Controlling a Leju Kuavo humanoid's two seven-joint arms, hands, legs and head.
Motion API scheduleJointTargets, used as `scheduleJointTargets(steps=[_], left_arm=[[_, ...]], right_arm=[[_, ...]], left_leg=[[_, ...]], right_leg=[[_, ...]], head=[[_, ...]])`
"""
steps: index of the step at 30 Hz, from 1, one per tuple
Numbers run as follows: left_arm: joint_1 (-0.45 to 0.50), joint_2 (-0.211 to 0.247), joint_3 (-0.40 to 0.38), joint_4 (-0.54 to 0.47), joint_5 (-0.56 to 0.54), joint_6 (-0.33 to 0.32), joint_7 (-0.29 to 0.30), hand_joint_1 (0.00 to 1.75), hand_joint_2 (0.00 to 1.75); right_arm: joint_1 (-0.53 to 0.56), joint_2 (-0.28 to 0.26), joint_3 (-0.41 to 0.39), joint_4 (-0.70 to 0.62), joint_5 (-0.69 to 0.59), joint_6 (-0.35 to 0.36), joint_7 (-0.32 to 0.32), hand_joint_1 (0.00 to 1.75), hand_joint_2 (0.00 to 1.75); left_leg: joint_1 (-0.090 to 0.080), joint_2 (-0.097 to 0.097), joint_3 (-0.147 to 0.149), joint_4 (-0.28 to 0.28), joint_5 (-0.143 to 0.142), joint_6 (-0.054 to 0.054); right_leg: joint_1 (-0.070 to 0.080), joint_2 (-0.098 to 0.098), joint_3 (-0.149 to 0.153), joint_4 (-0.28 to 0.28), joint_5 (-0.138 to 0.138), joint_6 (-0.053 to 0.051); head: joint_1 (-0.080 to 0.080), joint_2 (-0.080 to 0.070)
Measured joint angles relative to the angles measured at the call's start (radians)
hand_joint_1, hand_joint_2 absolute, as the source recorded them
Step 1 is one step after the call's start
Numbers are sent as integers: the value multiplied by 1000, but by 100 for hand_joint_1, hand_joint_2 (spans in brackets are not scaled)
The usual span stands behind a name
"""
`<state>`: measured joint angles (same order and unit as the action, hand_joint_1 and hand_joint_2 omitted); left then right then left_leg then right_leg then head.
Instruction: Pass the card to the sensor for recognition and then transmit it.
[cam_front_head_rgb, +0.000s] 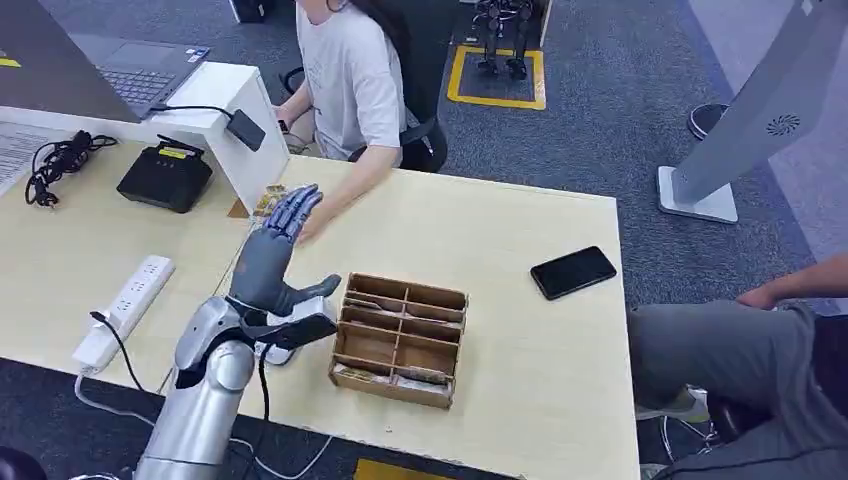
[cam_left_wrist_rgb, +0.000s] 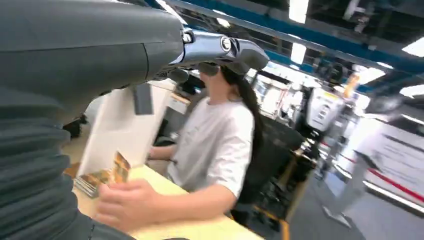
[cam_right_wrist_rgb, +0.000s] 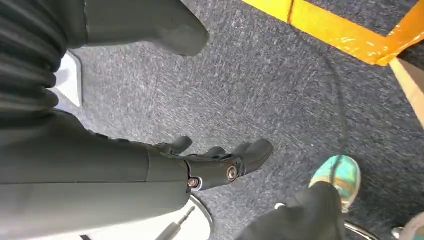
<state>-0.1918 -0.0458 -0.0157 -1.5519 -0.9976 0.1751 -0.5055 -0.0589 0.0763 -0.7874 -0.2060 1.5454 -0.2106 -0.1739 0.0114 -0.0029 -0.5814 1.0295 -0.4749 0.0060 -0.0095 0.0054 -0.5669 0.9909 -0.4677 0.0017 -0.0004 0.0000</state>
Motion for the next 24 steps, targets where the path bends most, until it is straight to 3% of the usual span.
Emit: scheduleJointTargets(steps=[7,12,16,24], left_arm=[[97,20,-273,-69,-20,32,24,0,175],[139,57,-411,-85,60,46,-13,0,175],[181,107,-457,-106,100,46,-41,0,175],[259,178,-476,-139,99,64,-47,0,175]], right_arm=[[2,0,-22,0,1,-6,-12,0,175],[2,0,-32,0,9,-11,-24,0,175],[3,0,-40,0,9,-11,-18,0,175],[8,0,-49,0,6,-9,1,0,175]], left_leg=[[0,0,-1,0,-1,1],[0,0,-1,0,-1,1],[0,0,-1,0,-1,1],[0,0,-1,-1,-1,1]], right_leg=[[0,0,0,-1,0,0],[0,0,0,0,0,0],[0,0,0,0,0,0],[0,0,0,0,-1,1]], head=[[0,0],[0,0],[0,0],[0,0]])
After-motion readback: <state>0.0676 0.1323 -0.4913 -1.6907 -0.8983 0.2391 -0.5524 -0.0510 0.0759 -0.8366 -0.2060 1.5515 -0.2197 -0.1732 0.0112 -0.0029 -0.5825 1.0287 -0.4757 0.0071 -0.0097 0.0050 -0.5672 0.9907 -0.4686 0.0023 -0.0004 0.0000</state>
